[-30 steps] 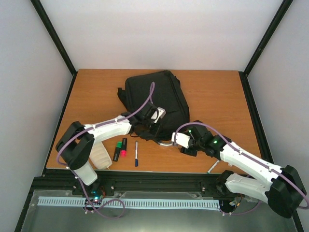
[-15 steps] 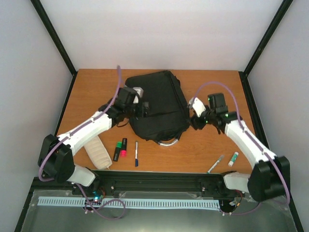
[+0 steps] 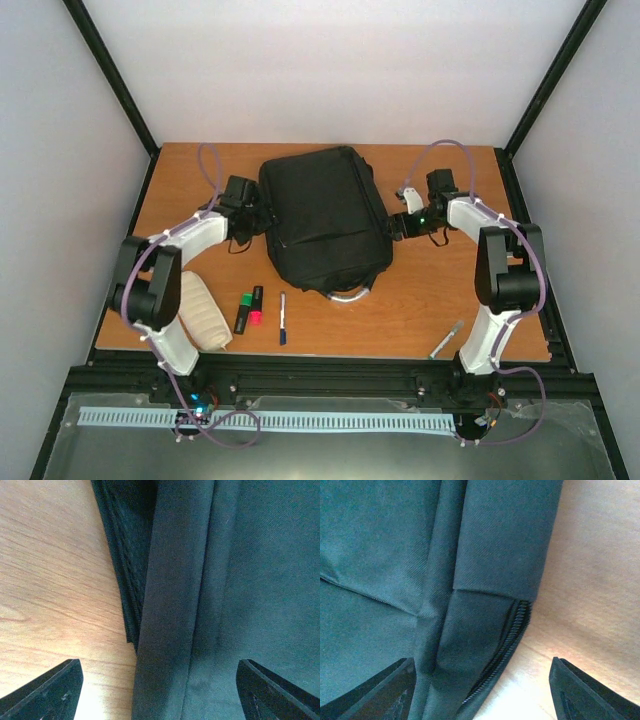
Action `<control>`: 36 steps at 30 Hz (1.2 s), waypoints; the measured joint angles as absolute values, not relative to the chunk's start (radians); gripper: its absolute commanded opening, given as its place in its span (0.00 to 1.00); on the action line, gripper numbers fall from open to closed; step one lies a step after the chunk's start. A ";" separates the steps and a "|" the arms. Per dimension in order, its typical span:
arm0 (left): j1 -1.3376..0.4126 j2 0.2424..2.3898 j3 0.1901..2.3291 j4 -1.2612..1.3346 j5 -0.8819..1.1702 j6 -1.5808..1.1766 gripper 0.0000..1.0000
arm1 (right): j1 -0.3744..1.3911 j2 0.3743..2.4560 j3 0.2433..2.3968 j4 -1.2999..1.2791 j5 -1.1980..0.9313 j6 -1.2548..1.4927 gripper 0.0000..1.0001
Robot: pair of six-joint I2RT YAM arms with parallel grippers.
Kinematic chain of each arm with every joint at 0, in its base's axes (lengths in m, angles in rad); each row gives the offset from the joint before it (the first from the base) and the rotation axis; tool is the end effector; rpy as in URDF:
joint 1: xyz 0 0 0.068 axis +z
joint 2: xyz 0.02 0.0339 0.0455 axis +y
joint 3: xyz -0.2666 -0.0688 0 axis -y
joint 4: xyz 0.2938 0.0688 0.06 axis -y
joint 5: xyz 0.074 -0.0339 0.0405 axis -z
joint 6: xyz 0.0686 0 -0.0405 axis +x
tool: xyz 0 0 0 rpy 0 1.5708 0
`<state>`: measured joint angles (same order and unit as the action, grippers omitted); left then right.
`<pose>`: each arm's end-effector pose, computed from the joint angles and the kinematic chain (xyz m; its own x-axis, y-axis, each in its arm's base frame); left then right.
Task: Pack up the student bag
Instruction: Adjust the student bag at the center of the board.
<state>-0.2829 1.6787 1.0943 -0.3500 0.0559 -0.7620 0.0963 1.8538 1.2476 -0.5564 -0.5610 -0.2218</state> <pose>0.3941 -0.1186 0.1519 -0.7731 -0.4931 -0.3989 -0.3085 0.8419 -0.4428 0.4170 0.0770 0.1302 -0.8271 -0.2670 -0.4947 -0.4855 0.7829 0.3890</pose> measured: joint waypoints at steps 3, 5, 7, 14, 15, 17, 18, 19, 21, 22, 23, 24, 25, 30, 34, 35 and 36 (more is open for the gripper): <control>-0.283 1.780 1.130 -0.336 0.118 -0.767 0.78 | 0.098 1.864 1.243 -0.572 -0.579 -0.210 0.72; -0.285 1.847 1.161 -0.313 0.168 -0.769 0.76 | 0.098 1.864 1.243 -0.581 -0.587 -0.208 0.70; -0.289 1.895 1.198 -0.305 0.213 -0.770 0.75 | 0.098 1.869 1.242 -0.593 -0.596 -0.213 0.68; -0.371 2.049 1.468 -0.337 0.246 -0.716 0.73 | 0.093 1.885 1.211 -0.686 -0.609 -0.300 0.62; -0.390 2.069 1.504 -0.343 0.242 -0.702 0.72 | 0.092 1.878 1.194 -0.697 -0.602 -0.316 0.62; -0.423 2.096 1.551 -0.354 0.237 -0.682 0.72 | 0.089 1.850 1.155 -0.725 -0.580 -0.341 0.62; -0.438 2.104 1.565 -0.359 0.236 -0.676 0.71 | 0.088 1.826 1.129 -0.744 -0.565 -0.355 0.62; -0.451 2.109 1.573 -0.362 0.236 -0.673 0.71 | 0.088 1.799 1.108 -0.760 -0.548 -0.365 0.62; -0.474 2.112 1.577 -0.373 0.237 -0.672 0.71 | 0.088 1.750 1.074 -0.791 -0.519 -0.384 0.64; -0.483 2.112 1.578 -0.379 0.237 -0.672 0.71 | 0.088 1.728 1.061 -0.808 -0.503 -0.393 0.64; -0.491 2.112 1.578 -0.389 0.233 -0.672 0.72 | 0.087 1.711 1.052 -0.824 -0.490 -0.403 0.65; -0.496 2.112 1.581 -0.400 0.227 -0.672 0.73 | 0.086 1.702 1.048 -0.837 -0.481 -0.410 0.65; -0.500 2.112 1.585 -0.414 0.216 -0.672 0.74 | 0.083 1.697 1.048 -0.849 -0.477 -0.419 0.66; -0.493 2.087 1.604 -0.502 0.133 -0.672 1.00 | 0.039 1.687 1.089 -0.931 -0.483 -0.447 0.72; -0.469 1.925 1.515 -0.554 0.057 -0.673 1.00 | 0.004 1.597 1.163 -0.981 -0.482 -0.454 0.76; -0.460 1.875 1.504 -0.577 0.035 -0.672 1.00 | 0.001 1.561 1.180 -0.987 -0.481 -0.454 0.76; -0.451 1.828 1.500 -0.595 0.019 -0.667 1.00 | 0.001 1.534 1.193 -0.989 -0.480 -0.453 0.77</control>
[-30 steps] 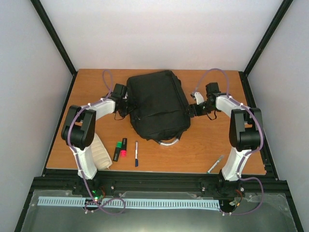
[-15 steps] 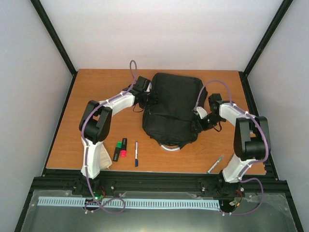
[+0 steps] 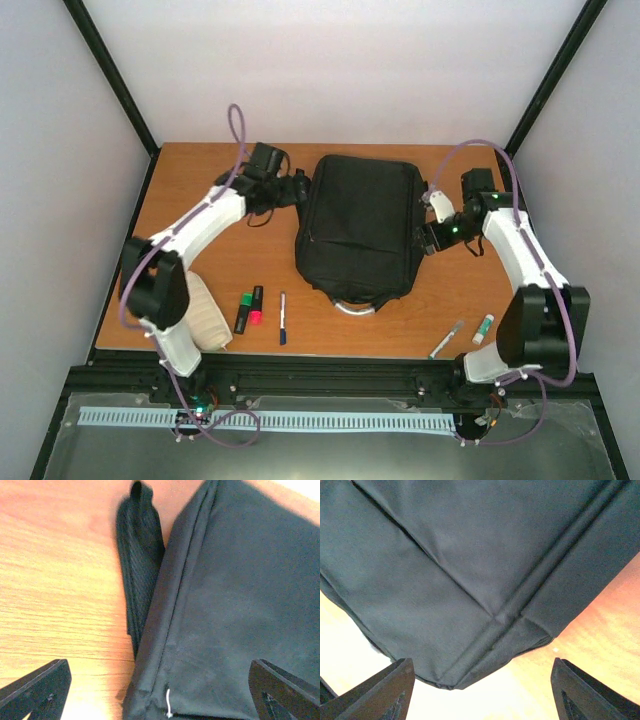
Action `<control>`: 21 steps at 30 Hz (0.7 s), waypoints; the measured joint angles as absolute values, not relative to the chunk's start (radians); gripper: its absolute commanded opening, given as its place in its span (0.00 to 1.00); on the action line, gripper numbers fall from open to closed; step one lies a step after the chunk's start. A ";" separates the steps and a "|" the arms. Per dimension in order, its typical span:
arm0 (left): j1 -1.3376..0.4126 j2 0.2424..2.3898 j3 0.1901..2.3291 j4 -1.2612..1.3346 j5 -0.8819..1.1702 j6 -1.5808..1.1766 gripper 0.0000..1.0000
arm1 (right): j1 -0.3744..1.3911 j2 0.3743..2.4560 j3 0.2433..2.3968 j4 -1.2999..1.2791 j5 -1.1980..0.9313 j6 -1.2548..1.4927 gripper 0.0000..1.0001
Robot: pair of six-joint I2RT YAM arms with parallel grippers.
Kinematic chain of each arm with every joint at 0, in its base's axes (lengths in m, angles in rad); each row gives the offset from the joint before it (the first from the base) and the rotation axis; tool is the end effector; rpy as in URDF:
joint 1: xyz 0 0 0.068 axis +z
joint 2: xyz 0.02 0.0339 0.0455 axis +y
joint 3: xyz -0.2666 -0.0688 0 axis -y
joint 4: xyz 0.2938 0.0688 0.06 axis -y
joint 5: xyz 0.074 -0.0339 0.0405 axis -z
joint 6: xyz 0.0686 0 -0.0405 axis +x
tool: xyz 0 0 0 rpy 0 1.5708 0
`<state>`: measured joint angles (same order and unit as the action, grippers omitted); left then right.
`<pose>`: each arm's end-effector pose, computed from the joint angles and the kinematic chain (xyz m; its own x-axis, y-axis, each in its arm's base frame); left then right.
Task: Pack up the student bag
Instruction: Adjust the student bag at the center of the board.
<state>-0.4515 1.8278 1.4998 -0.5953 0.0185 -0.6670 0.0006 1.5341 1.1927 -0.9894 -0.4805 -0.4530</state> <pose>0.4235 -0.2068 0.2198 -0.8399 -0.2801 -0.4648 -0.0933 0.9183 -0.3847 0.3392 0.0319 0.2071 -0.8250 -0.3886 -0.4102 -0.5244 0.7970 0.2997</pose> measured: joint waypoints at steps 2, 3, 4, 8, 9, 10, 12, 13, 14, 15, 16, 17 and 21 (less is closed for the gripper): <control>-0.434 1.736 1.494 -0.625 -0.015 -0.650 1.00 | 0.001 1.466 1.223 -0.990 -0.485 -0.449 0.78; -0.428 1.704 1.490 -0.636 -0.027 -0.645 1.00 | 0.001 1.442 1.232 -0.987 -0.489 -0.447 0.78; -0.421 1.671 1.480 -0.645 -0.039 -0.636 1.00 | 0.001 1.418 1.238 -0.980 -0.495 -0.443 0.78; -0.404 1.563 1.377 -0.674 -0.081 -0.593 1.00 | 0.001 1.375 1.239 -0.938 -0.548 -0.413 0.78; -0.398 1.534 1.329 -0.672 -0.079 -0.577 1.00 | 0.001 1.375 1.232 -0.923 -0.566 -0.406 0.78; -0.395 1.511 1.292 -0.675 -0.068 -0.563 1.00 | 0.001 1.375 1.220 -0.905 -0.585 -0.401 0.78; -0.386 1.452 1.206 -0.690 -0.047 -0.534 1.00 | 0.001 1.375 1.184 -0.880 -0.625 -0.395 0.78; -0.383 1.432 1.187 -0.705 -0.051 -0.528 1.00 | 0.001 1.375 1.172 -0.876 -0.638 -0.395 0.78; -0.379 1.411 1.174 -0.730 -0.070 -0.526 1.00 | 0.001 1.375 1.161 -0.875 -0.653 -0.395 0.78; -0.375 1.393 1.172 -0.762 -0.103 -0.530 1.00 | 0.001 1.375 1.156 -0.873 -0.667 -0.395 0.78; -0.371 1.375 1.174 -0.797 -0.147 -0.543 1.00 | 0.001 1.374 1.153 -0.866 -0.676 -0.395 0.78; -0.368 1.362 1.186 -0.851 -0.201 -0.555 1.00 | 0.001 1.370 1.144 -0.852 -0.688 -0.395 0.78; -0.349 1.369 1.255 -1.034 -0.311 -0.553 1.00 | 0.001 1.331 1.081 -0.805 -0.722 -0.396 0.78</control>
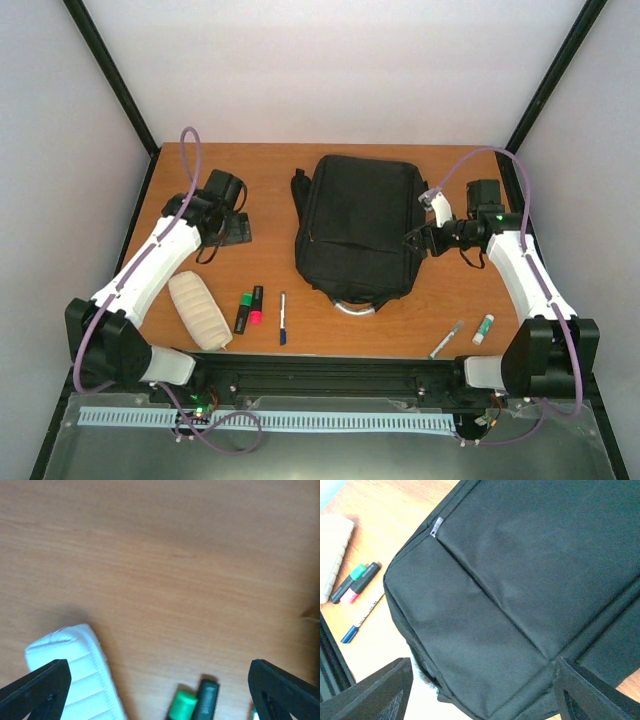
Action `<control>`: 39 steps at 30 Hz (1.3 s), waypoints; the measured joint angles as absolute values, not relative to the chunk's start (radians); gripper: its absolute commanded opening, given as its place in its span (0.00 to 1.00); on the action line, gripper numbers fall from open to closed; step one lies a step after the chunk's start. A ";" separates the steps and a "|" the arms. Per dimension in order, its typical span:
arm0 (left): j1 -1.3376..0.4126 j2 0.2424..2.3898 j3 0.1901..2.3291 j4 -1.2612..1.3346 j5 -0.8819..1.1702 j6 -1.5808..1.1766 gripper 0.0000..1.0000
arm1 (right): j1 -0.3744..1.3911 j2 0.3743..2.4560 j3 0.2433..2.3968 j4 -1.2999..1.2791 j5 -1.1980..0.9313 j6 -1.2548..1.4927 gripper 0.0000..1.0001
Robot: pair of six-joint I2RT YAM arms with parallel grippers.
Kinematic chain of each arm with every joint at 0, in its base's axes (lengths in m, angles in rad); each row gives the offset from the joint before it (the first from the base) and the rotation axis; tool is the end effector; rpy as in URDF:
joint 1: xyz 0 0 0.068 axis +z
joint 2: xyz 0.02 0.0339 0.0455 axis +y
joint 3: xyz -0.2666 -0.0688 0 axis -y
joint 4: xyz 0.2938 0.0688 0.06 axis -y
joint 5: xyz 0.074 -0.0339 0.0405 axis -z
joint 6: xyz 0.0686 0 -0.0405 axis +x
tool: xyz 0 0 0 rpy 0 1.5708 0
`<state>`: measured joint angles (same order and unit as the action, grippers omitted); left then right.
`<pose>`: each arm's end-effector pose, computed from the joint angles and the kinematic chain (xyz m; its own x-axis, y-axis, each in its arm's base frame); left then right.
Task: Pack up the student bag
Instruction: Adjust the student bag at the center of the board, then pick up the stationery from the center of the board.
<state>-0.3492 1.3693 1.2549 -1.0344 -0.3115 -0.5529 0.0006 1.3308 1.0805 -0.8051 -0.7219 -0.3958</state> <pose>0.3102 -0.0906 0.2737 -0.8386 -0.2266 -0.4954 -0.2734 0.9616 0.0228 0.3180 0.0455 0.2486 -0.6771 -0.2898 -0.6764 -0.6364 0.6921 0.3405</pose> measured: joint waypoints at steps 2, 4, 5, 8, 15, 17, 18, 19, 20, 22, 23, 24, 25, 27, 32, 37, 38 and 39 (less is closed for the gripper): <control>-0.345 1.384 1.265 -1.084 -0.321 -0.546 1.00 | 0.001 1.317 1.056 -0.798 -0.735 -0.397 0.78; -0.340 1.377 1.242 -1.107 -0.322 -0.550 1.00 | 0.001 1.315 1.040 -0.789 -0.746 -0.400 0.78; -0.340 1.360 1.222 -1.113 -0.320 -0.559 1.00 | 0.001 1.316 1.036 -0.786 -0.752 -0.400 0.78; -0.332 1.299 1.179 -1.161 -0.310 -0.604 0.98 | 0.001 1.316 1.017 -0.777 -0.770 -0.404 0.78; -0.327 1.333 1.131 -1.255 -0.209 -0.673 0.89 | 0.001 1.329 0.997 -0.765 -0.784 -0.416 0.77; -0.327 1.340 1.087 -1.271 -0.172 -0.686 0.89 | 0.001 1.340 0.997 -0.764 -0.787 -0.422 0.77; -0.327 1.341 1.072 -1.281 -0.163 -0.690 0.89 | 0.001 1.345 0.997 -0.764 -0.788 -0.424 0.77; -0.327 1.341 1.058 -1.294 -0.160 -0.697 0.89 | 0.001 1.350 0.997 -0.764 -0.789 -0.426 0.77; -0.327 1.341 1.048 -1.305 -0.160 -0.707 0.89 | 0.001 1.355 0.997 -0.764 -0.791 -0.428 0.77; -0.327 1.342 1.034 -1.313 -0.164 -0.725 0.89 | 0.001 1.362 0.997 -0.764 -0.794 -0.430 0.77; -0.327 1.346 1.026 -1.317 -0.164 -0.737 0.89 | 0.001 1.363 0.997 -0.764 -0.794 -0.431 0.77; -0.327 1.356 1.017 -1.321 -0.166 -0.749 0.89 | 0.001 1.364 0.997 -0.764 -0.796 -0.432 0.77; -0.327 1.372 1.007 -1.325 -0.169 -0.761 0.89 | 0.001 1.364 0.997 -0.764 -0.797 -0.434 0.77; -0.327 1.410 0.976 -1.324 -0.173 -0.783 0.89 | 0.001 1.364 0.997 -0.764 -0.801 -0.435 0.77; -0.327 1.492 0.923 -1.322 -0.181 -0.813 0.88 | 0.001 1.368 0.997 -0.766 -0.802 -0.442 0.77; -0.327 1.533 0.923 -1.306 -0.203 -0.815 0.85 | 0.001 1.377 0.997 -0.767 -0.802 -0.446 0.77; -0.327 1.546 0.923 -1.304 -0.205 -0.814 0.84 | 0.001 1.379 0.997 -0.767 -0.802 -0.447 0.77; -0.327 1.560 0.923 -1.301 -0.207 -0.813 0.82 | 0.001 1.381 0.997 -0.767 -0.802 -0.448 0.77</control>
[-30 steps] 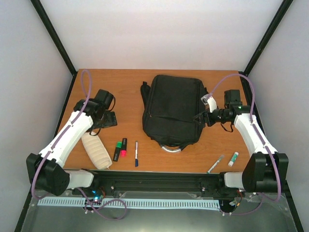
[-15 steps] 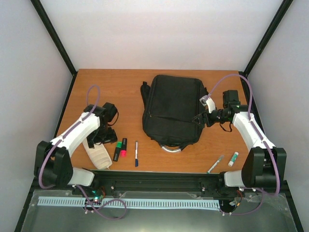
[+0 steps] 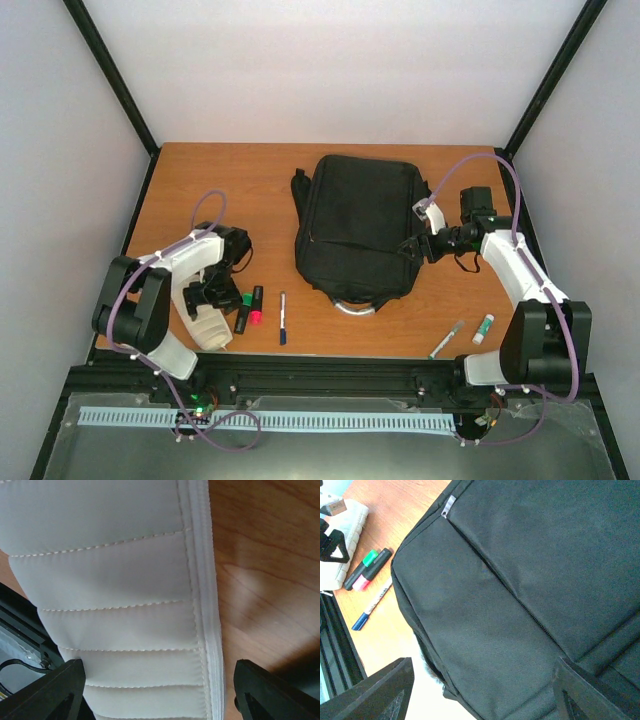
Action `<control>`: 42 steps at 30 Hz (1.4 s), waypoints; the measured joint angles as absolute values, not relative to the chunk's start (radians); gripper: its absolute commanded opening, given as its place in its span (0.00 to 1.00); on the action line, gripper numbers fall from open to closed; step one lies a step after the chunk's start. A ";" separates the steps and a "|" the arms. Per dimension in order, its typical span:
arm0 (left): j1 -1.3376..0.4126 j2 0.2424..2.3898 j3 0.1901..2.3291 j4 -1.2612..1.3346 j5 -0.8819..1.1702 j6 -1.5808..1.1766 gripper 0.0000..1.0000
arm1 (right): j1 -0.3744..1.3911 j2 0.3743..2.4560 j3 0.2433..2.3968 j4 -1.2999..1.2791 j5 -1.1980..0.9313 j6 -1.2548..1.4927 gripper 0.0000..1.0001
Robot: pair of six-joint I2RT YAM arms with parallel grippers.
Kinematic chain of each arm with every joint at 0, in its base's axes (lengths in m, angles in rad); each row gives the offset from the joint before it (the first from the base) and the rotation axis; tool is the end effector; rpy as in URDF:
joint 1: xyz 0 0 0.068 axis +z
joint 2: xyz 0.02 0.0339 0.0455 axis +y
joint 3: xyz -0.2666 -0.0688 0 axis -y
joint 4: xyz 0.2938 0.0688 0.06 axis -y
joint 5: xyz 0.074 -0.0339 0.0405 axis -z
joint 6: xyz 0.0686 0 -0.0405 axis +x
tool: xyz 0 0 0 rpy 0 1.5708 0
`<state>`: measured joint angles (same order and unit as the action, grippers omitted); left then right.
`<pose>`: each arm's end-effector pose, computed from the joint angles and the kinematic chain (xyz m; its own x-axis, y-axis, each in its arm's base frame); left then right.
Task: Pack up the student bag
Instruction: Pick up the stationery from the center of the board.
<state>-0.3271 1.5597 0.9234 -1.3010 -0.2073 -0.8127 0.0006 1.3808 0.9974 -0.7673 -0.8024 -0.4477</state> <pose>0.2303 -0.0632 0.1220 -0.8869 -0.4495 0.1069 -0.3778 0.8387 0.3923 0.3142 0.0495 0.2099 -0.6959 -0.3013 -0.6518 -0.6600 0.6261 0.4152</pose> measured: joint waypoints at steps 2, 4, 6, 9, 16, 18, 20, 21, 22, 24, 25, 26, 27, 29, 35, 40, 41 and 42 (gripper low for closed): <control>-0.327 1.584 0.924 -1.299 -0.216 -0.810 0.81 | 0.001 1.386 0.997 -0.768 -0.804 -0.449 0.77; -0.327 1.606 0.928 -1.299 -0.226 -0.807 0.78 | 0.001 1.391 0.997 -0.771 -0.805 -0.449 0.77; -0.327 1.623 0.935 -1.299 -0.233 -0.804 0.76 | 0.001 1.396 0.997 -0.774 -0.805 -0.450 0.77; -0.327 1.638 0.940 -1.297 -0.236 -0.791 0.65 | 0.001 1.396 0.997 -0.775 -0.807 -0.453 0.77; -0.327 1.639 0.959 -1.295 -0.254 -0.759 0.46 | 0.001 1.404 0.998 -0.781 -0.815 -0.458 0.75; -0.327 1.635 0.969 -1.293 -0.262 -0.756 0.43 | 0.001 1.414 0.998 -0.785 -0.821 -0.460 0.75; -0.327 1.629 0.974 -1.291 -0.267 -0.752 0.42 | 0.001 1.421 0.998 -0.789 -0.823 -0.463 0.75; -0.327 1.626 0.975 -1.291 -0.268 -0.751 0.41 | 0.001 1.423 0.998 -0.790 -0.823 -0.464 0.75; -0.327 1.620 0.976 -1.291 -0.269 -0.751 0.35 | 0.001 1.424 0.998 -0.790 -0.823 -0.464 0.75; -0.327 1.606 0.981 -1.293 -0.270 -0.748 0.32 | 0.001 1.424 0.998 -0.790 -0.823 -0.465 0.75; -0.327 1.599 0.989 -1.298 -0.271 -0.749 0.27 | 0.001 1.424 0.998 -0.790 -0.823 -0.465 0.75; -0.327 1.592 0.997 -1.301 -0.271 -0.750 0.23 | 0.001 1.424 0.998 -0.790 -0.823 -0.465 0.75; -0.327 1.583 1.007 -1.302 -0.271 -0.753 0.19 | 0.001 1.424 0.998 -0.790 -0.823 -0.465 0.75; -0.327 1.549 1.034 -1.303 -0.266 -0.747 0.17 | 0.001 1.424 0.998 -0.790 -0.823 -0.466 0.75; -0.327 1.446 1.130 -1.309 -0.250 -0.733 0.04 | 0.001 1.424 0.998 -0.791 -0.823 -0.467 0.74; -0.340 1.433 1.184 -1.302 -0.184 -0.682 0.01 | 0.001 1.424 0.998 -0.790 -0.824 -0.467 0.74; -0.345 1.425 1.192 -1.298 -0.169 -0.672 0.01 | 0.001 1.424 0.998 -0.790 -0.825 -0.468 0.74; -0.350 1.416 1.200 -1.292 -0.154 -0.663 0.01 | 0.001 1.424 0.998 -0.790 -0.826 -0.468 0.74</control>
<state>-0.3504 1.4158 1.2003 -1.2922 -0.1543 -0.6628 0.0006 1.4242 0.9977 -0.7902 -0.8257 -0.4683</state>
